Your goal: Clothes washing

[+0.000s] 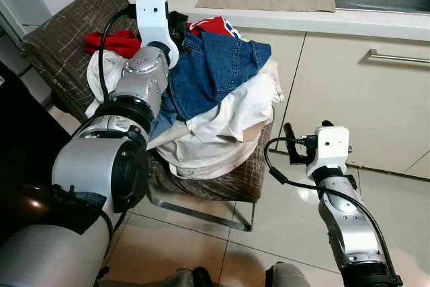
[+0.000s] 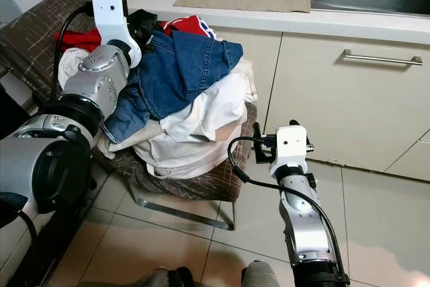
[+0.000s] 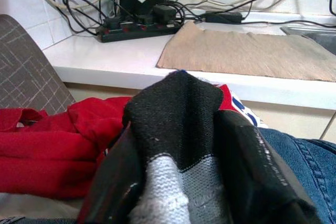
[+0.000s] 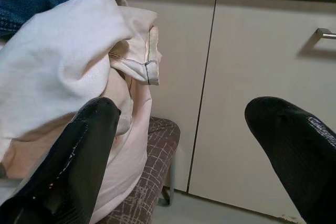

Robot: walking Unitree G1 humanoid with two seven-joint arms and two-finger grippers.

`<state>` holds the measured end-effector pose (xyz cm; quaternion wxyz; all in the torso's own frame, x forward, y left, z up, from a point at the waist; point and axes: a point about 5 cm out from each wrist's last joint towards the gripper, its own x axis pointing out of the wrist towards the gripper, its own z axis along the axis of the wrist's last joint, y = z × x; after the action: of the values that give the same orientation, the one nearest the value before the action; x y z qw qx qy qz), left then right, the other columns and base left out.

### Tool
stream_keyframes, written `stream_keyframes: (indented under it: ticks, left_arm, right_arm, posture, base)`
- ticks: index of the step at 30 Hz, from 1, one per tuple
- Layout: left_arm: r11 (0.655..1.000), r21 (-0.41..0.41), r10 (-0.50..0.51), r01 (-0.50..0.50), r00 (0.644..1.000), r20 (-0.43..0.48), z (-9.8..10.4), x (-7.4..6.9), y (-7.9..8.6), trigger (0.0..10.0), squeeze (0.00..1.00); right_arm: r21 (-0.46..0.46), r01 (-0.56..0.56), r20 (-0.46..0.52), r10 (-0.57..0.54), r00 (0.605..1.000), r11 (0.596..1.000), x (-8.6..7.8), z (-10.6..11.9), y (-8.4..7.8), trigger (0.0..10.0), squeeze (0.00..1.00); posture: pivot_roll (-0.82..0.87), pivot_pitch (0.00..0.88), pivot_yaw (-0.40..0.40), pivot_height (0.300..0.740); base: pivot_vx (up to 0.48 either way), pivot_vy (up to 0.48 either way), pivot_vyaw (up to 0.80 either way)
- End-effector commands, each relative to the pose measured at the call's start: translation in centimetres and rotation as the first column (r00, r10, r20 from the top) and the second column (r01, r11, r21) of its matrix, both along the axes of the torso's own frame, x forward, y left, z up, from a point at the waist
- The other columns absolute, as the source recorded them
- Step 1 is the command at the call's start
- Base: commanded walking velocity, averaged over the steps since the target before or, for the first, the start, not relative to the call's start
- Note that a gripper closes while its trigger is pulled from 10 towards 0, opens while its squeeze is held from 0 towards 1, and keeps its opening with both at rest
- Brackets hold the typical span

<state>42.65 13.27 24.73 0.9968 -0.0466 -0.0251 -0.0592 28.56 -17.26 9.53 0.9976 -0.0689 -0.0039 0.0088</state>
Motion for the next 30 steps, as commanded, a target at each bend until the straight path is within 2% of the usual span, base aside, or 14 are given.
stream_keyframes:
  ticks: [1, 5, 8, 9, 10, 13, 14, 16, 17, 25, 30]
  left_arm:
    - [1.0, -0.012, 0.006, -0.006, 1.0, -0.008, 0.1, 0.0, 0.4, 10.0, 1.0]
    - [1.0, -0.023, 0.008, -0.009, 1.0, -0.022, -0.1, 0.0, 0.4, 10.0, 1.0]
    - [1.0, 0.001, 0.006, -0.006, 0.999, -0.037, -0.6, 0.0, 0.3, 10.0, 1.0]
    - [1.0, 0.028, 0.01, -0.009, 0.999, -0.052, -1.1, -0.1, 0.2, 9.1, 0.0]
    - [0.999, 0.031, 0.015, -0.013, 0.998, -0.056, -1.3, -0.1, 0.3, 10.0, 0.0]
    - [0.996, 0.073, 0.056, -0.051, 0.996, -0.069, -1.6, -0.1, 0.6, 10.0, 0.0]
    - [0.996, 0.074, 0.06, -0.055, 0.996, -0.07, -1.7, -0.1, 0.7, 10.0, 1.0]
    - [0.996, 0.068, 0.057, -0.052, 0.996, -0.072, -1.7, -0.2, 0.7, 10.0, 1.0]
    - [0.997, 0.057, 0.052, -0.048, 0.996, -0.069, -1.7, -0.2, 0.7, 0.0, 0.0]
    - [0.999, 0.023, 0.051, -0.05, 0.996, -0.07, -1.9, -0.2, 0.9, 0.0, 0.0]
    - [0.999, -0.015, 0.045, -0.047, 0.994, -0.101, -2.4, -0.3, 0.8, 0.0, 0.0]
  right_arm:
    - [0.0, -0.01, -0.008, 0.01, 1.0, 1.0, -0.2, -0.3, 0.1, 10.0, 0.0]
    - [0.0, -0.011, -0.009, 0.011, 1.0, 1.0, -0.1, -0.3, 0.1, 10.0, 0.0]
    - [0.001, -0.01, -0.009, 0.01, 1.0, 1.0, -0.2, -0.3, 0.1, 10.0, 0.0]
    - [0.001, -0.009, -0.009, 0.009, 1.0, 1.0, -0.2, -0.3, 0.1, 10.0, 0.0]
    - [0.001, -0.008, -0.01, 0.008, 1.0, 1.0, -0.2, -0.3, 0.1, 10.0, 0.0]
    - [0.001, -0.007, -0.012, 0.007, 1.0, 1.0, -0.2, -0.4, 0.1, 10.0, 0.0]
    - [0.001, -0.007, -0.012, 0.007, 1.0, 1.0, -0.2, -0.4, 0.1, 10.0, 0.0]
    - [0.0, -0.006, -0.013, 0.006, 1.0, 1.0, -0.2, -0.4, 0.1, 10.0, 0.0]
    - [0.0, -0.006, -0.014, 0.006, 1.0, 1.0, -0.3, -0.4, 0.1, 10.0, 0.0]
    - [-0.003, -0.006, -0.015, 0.006, 1.0, 1.0, -0.3, -0.4, 0.1, 10.0, 0.0]
    - [-0.004, -0.007, -0.015, 0.007, 1.0, 1.0, -0.3, -0.4, 0.1, 10.0, 0.0]
  posture:
    - [-0.31, 0.044, 0.119, 0.74]
    - [-0.31, 0.044, 0.12, 0.74]
    - [-0.31, 0.044, 0.12, 0.74]
    - [-0.31, 0.046, 0.123, 0.74]
    - [-0.31, 0.046, 0.123, 0.74]
    - [-0.31, 0.046, 0.123, 0.74]
    - [-0.31, 0.046, 0.123, 0.74]
    - [-0.31, 0.046, 0.123, 0.74]
    - [-0.31, 0.046, 0.123, 0.74]
    - [-0.31, 0.046, 0.123, 0.74]
    - [-0.31, 0.052, 0.121, 0.74]
  base:
    - [0.0, 0.0, 0.0]
    - [0.0, 0.0, 0.0]
    - [0.0, 0.0, 0.0]
    - [0.0, 0.0, 0.0]
    - [0.0, 0.0, 0.0]
    - [0.0, 0.0, 0.0]
    - [0.0, 0.0, 0.0]
    - [0.0, 0.0, 0.0]
    - [0.0, 0.0, 0.0]
    - [0.0, 0.0, 0.0]
    - [0.0, 0.0, 0.0]
